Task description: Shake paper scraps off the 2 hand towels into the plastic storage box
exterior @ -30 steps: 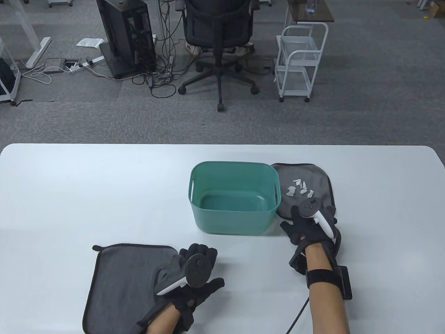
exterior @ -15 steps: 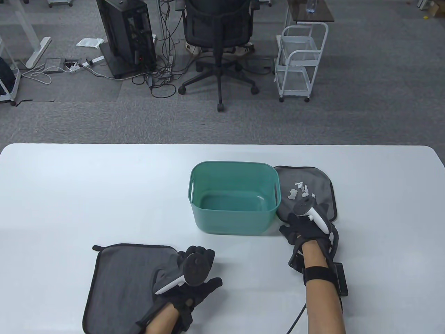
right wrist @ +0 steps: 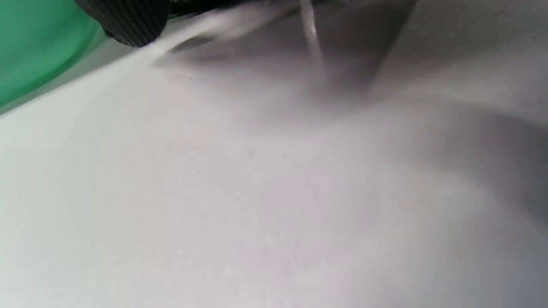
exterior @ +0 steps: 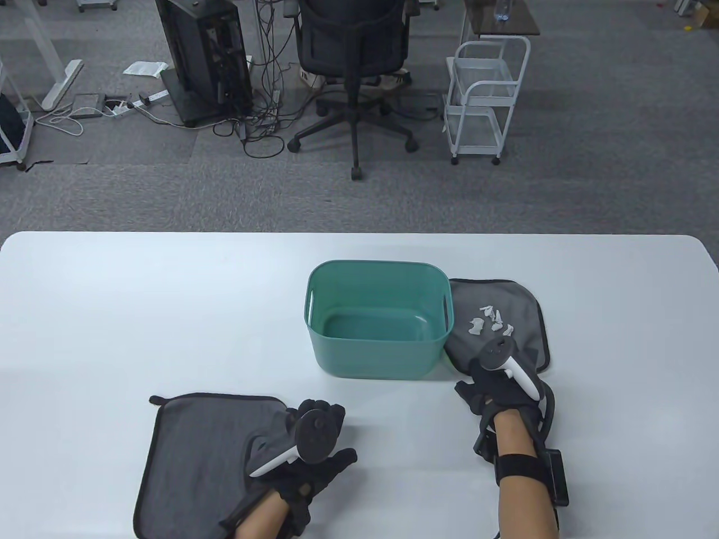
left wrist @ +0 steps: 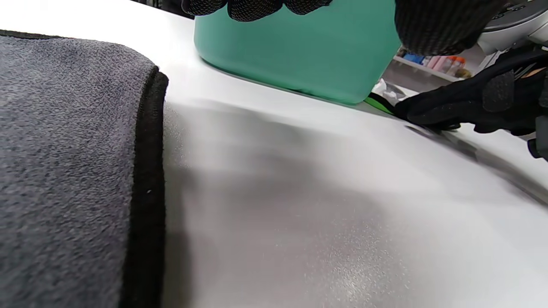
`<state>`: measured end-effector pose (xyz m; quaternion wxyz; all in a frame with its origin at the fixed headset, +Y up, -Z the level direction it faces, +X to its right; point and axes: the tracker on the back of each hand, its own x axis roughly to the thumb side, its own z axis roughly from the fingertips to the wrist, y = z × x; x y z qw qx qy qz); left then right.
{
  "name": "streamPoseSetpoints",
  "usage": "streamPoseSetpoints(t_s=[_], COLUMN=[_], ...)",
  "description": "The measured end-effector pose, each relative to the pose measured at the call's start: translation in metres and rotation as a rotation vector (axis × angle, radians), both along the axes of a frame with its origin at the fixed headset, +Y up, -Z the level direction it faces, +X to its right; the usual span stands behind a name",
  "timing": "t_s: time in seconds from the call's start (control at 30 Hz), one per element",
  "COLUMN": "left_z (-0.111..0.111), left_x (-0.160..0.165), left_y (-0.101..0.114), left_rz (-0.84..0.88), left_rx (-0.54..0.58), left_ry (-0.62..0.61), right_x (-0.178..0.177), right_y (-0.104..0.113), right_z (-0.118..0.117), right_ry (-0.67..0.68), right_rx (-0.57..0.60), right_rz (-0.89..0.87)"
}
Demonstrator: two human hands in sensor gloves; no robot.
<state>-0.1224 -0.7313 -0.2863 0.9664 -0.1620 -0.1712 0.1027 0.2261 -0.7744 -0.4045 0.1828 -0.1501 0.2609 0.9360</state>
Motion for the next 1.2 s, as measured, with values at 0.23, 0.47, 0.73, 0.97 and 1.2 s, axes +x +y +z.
streamPoseSetpoints(t_s=[0.23,0.47,0.73,0.97,1.2], left_z=[0.002,0.002,0.005,0.006,0.005], left_x=[0.004,0.008,0.013,0.014,0.014], left_y=[-0.002,-0.003,-0.001,-0.002,-0.002], left_rz=[-0.004,-0.008,-0.033,-0.034,-0.019], left_rx=[-0.002,-0.010,0.006,-0.003,-0.010], left_ry=[-0.011,-0.015,-0.031,-0.034,-0.029], right_x=[0.004,0.007,0.008,0.011,0.015], right_y=[0.002,0.006,0.008,0.010,0.012], right_z=[0.016,0.028,0.043,0.057,0.077], right_ry=[-0.028,-0.063,-0.068,-0.084,-0.086], right_rx=[-0.023,-0.013,-0.027,-0.036,-0.042], right_rz=[-0.010,-0.008,0.000,-0.017,-0.031])
